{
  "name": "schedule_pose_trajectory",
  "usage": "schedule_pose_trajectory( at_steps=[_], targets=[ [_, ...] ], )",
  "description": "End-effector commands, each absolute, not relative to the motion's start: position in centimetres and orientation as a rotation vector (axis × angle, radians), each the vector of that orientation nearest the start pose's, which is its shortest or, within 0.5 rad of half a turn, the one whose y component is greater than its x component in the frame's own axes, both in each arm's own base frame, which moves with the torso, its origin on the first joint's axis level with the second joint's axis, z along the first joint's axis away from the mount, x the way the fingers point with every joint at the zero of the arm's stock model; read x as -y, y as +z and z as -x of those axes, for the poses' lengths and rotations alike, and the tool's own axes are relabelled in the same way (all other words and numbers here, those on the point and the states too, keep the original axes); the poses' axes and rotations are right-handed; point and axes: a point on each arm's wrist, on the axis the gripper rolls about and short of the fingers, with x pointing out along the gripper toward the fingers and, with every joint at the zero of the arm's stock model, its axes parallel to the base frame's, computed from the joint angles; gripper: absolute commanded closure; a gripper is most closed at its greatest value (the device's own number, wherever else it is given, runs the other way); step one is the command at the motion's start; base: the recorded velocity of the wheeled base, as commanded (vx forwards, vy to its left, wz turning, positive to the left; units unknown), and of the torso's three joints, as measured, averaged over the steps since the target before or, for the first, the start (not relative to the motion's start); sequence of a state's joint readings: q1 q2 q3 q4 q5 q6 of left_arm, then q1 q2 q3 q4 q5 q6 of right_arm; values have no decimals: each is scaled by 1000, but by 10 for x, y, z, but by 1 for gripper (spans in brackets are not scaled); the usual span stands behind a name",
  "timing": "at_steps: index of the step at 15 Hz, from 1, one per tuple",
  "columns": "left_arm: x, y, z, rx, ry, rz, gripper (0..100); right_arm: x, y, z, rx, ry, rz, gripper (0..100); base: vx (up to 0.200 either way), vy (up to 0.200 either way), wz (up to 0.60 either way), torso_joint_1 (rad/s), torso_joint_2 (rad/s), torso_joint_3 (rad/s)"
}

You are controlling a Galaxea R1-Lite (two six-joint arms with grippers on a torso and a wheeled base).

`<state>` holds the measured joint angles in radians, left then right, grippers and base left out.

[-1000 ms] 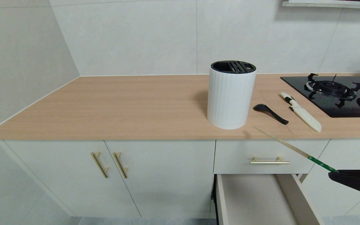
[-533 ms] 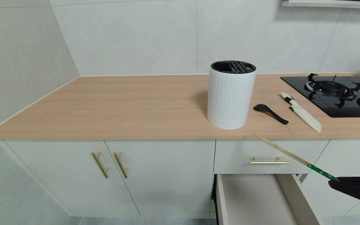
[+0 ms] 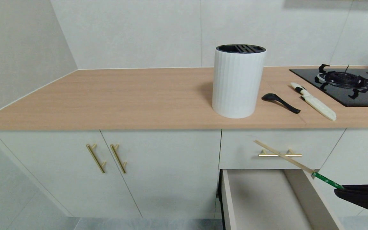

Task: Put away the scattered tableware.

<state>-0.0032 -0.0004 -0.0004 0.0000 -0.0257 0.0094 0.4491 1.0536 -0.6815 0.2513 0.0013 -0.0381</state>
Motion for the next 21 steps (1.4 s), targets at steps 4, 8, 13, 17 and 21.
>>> schedule_pose_trajectory(
  at_steps=[4,8,13,17,21],
  targets=[
    [1,75,23,0,-29,-9,0,-56,205,-116,-624,448,180,100,0,0,0,-167,444,273],
    [1,75,23,0,-29,-9,0,-57,200,-118,-648,447,186,100,0,0,0,-35,97,59],
    [1,75,23,0,-29,-9,0,-60,193,-123,-687,447,197,100,0,0,0,-8,24,18],
    [1,75,23,0,-29,-9,0,-64,184,-132,-741,445,209,100,0,0,0,-115,355,237],
    [1,75,23,0,-29,-9,0,-69,173,-142,-814,442,223,100,0,0,0,-105,383,276]
  ],
)
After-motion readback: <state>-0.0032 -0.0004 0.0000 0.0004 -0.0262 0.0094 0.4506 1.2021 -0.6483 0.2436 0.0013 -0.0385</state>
